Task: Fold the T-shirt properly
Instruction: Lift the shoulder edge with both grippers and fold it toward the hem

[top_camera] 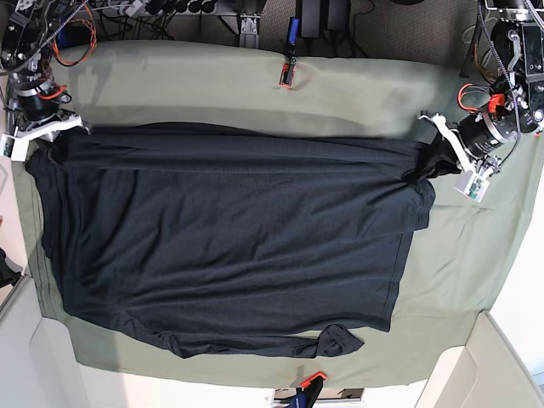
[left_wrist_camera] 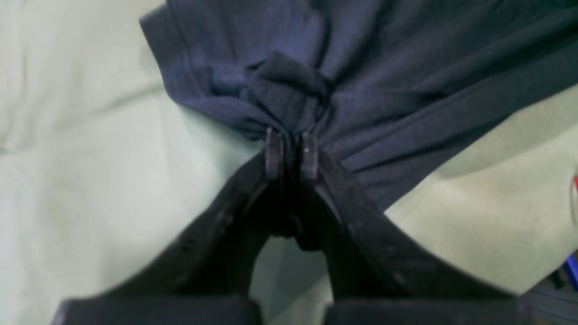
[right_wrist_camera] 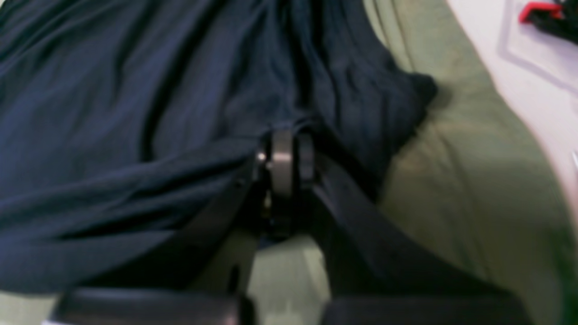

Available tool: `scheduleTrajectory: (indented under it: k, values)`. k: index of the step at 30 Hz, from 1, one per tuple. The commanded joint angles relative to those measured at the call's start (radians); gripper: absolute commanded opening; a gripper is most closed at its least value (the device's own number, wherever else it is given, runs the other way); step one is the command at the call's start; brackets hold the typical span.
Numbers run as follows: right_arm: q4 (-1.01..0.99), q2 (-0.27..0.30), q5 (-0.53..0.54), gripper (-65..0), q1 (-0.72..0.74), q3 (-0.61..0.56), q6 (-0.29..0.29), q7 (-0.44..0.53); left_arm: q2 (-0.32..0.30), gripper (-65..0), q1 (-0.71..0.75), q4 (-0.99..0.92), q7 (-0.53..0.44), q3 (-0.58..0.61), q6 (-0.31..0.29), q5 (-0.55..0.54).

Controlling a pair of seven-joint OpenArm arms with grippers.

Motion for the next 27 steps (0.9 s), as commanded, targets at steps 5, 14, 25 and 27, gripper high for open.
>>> scheduleTrajectory:
  k: [5,14,25,27]
  values:
    - [-0.101,0.015,-0.005,-65.0,0.134,0.010,-0.008,-0.020,-0.061,-65.0,-0.082,-0.027,-0.037,0.032,0.004,0.006]
    - [-0.209,0.015,-0.050,-65.0,0.283,0.010,0.010,-0.025,-0.097,-65.0,-0.333,-0.288,-0.050,0.192,0.003,0.024]
    - [-0.360,0.014,-0.094,-53.3,0.398,0.010,0.106,-0.025,-0.091,-24.9,-0.557,-0.634,-0.185,0.364,0.004,0.054]
    - [-0.359,0.015,-0.055,-33.3,0.398,0.010,0.110,-0.028,-0.092,-23.6,-0.577,-0.632,-0.103,0.361,0.004,-0.008]
